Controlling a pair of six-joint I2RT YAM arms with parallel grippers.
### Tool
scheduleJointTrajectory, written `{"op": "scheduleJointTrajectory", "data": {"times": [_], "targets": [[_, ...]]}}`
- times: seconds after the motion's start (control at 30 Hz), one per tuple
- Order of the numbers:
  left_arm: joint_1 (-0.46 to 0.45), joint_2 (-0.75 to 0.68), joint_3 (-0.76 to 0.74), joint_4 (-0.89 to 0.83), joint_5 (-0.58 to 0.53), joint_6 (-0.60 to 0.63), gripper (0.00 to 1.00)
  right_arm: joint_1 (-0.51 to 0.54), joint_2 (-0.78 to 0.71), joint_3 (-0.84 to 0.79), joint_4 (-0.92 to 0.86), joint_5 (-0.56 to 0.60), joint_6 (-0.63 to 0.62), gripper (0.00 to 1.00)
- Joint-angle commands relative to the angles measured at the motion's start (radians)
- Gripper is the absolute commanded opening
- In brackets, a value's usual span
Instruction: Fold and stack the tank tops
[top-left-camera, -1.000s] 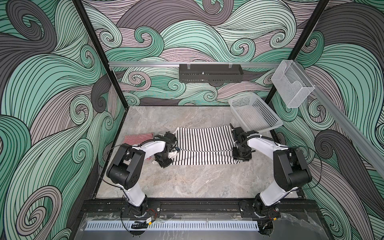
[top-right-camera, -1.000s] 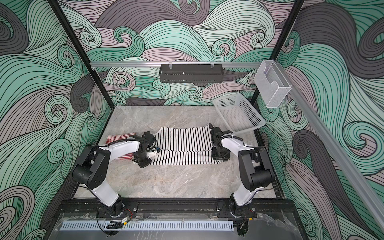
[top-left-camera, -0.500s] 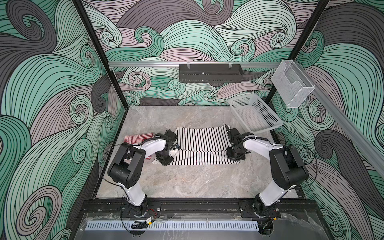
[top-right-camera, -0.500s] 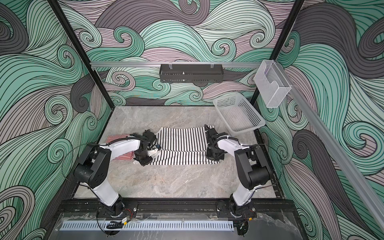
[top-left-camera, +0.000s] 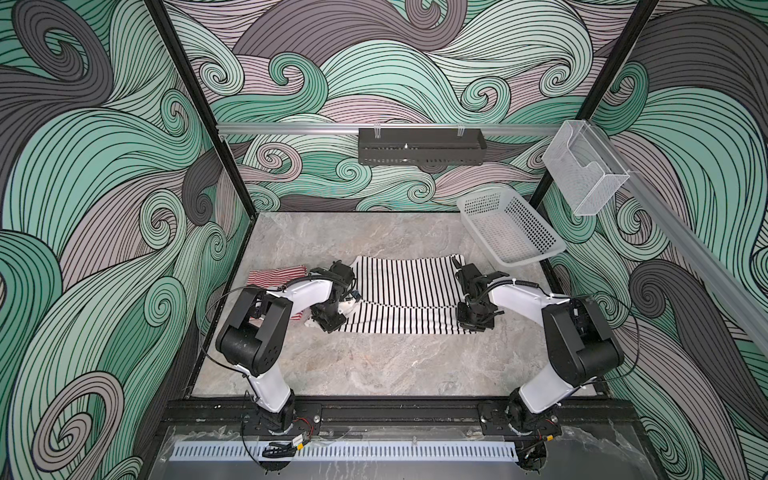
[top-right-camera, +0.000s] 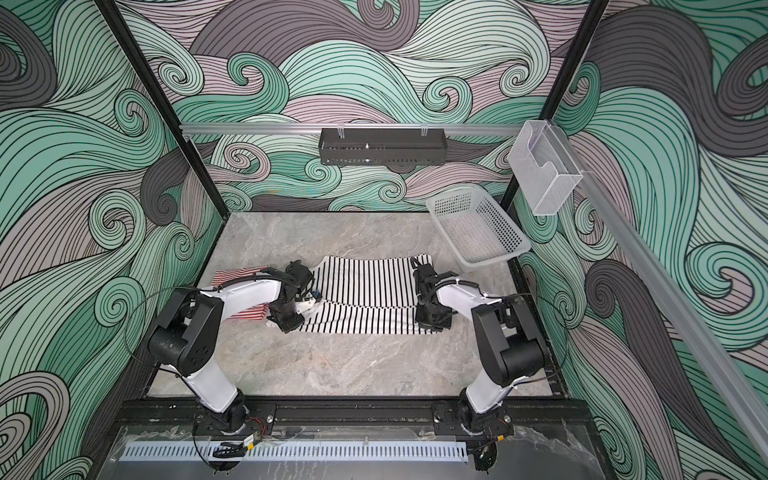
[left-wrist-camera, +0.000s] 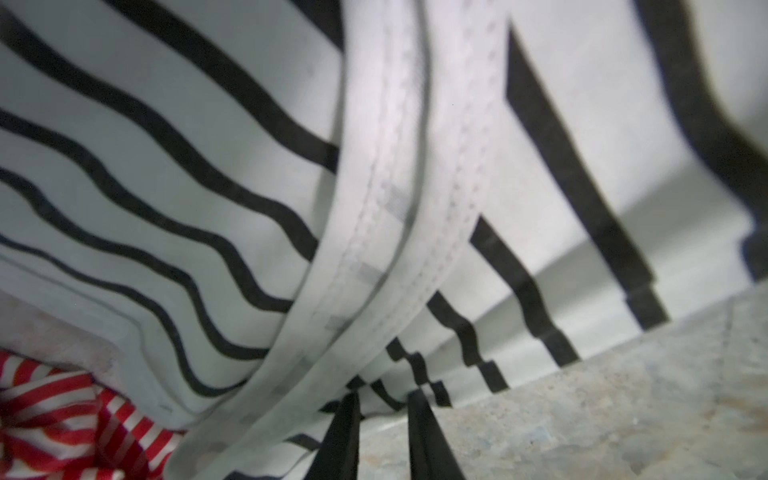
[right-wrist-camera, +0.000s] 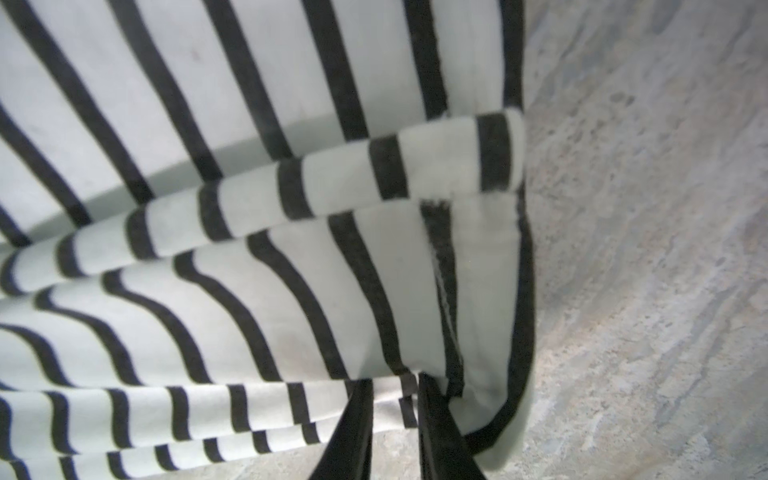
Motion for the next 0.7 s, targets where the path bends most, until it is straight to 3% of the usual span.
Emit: {"op": "scheduleJointTrajectory", "data": {"times": [0.0,0.3,0.5,0.67], "targets": [[0.008,0.014,-0.039,-0.014,-0.070,0.013,0.23,0.006,-0.044,-0.021,-0.063,-0.003,0.024,0.28],[0.008,-0.049,0.041,-0.056,-0.015,-0.003,0.24,0.006,-0.118,0.015,-0.045,-0.053,0.040,0.35],[0.003,0.018,0.146,-0.034,0.102,-0.024,0.25,0.005,0.003,0.107,0.003,-0.055,0.043,0.36],[-0.031,0.123,0.208,-0.035,0.123,-0.022,0.24,0.005,0.124,0.147,0.042,-0.080,0.041,0.34]]}}
